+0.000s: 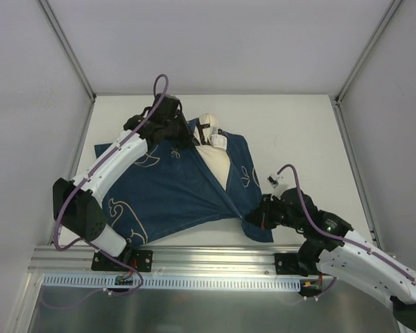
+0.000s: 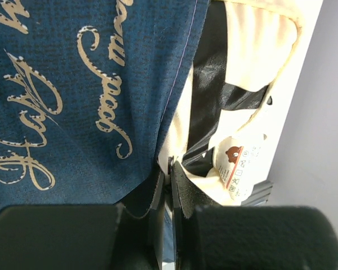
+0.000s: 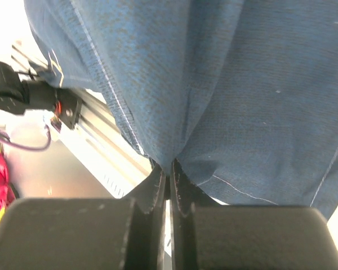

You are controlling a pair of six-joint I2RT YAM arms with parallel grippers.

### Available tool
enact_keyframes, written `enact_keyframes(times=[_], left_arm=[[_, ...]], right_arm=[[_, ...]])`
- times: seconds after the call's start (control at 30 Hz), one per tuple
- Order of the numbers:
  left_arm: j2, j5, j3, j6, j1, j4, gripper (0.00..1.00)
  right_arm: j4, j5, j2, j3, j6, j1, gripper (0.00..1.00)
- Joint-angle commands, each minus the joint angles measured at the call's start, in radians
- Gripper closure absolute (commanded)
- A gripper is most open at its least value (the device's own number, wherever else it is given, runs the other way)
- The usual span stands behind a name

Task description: Remove the pillowcase from the pillow

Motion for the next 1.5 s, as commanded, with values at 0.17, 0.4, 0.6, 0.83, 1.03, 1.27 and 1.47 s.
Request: enact_keyframes(times=[0.17, 0.4, 0.6, 0.83, 1.03, 1.27, 1.47], left_arm=[[-0.153, -0.007, 0.018, -0.015, 0.085, 0.082, 1.00], [-0.205, 0.003, -0.009, -0.009, 0.136, 0.079, 1.00], [-0.231, 0.018, -0.069, -0.010, 0.168, 0.076, 1.00], [-0.239, 0.013, -0.111, -0.015, 0.170, 0.076, 1.00], [-0.254, -0.013, -0.124, 0.008, 0.217, 0.038, 1.00], [-0.274, 0.033, -0.144, 0.014, 0.311, 0.036, 1.00], [-0.279, 0.041, -0.128, 0.008, 0.322, 0.037, 1.00]], right_arm=[[-0.013, 0.038, 0.059, -0.082, 0.098, 0.014, 0.99], [-0.032, 0.151, -0.045, -0.125, 0.191, 0.014, 0.99], [-0.129, 0.237, -0.194, -0.119, 0.214, 0.014, 0.99], [-0.140, 0.227, -0.240, -0.127, 0.236, 0.014, 0.99], [-0.200, 0.293, -0.303, -0.105, 0.237, 0.015, 0.99], [-0.215, 0.267, -0.244, -0.107, 0.219, 0.014, 0.99], [-0.088, 0.225, -0.150, -0.148, 0.228, 0.014, 0.99]])
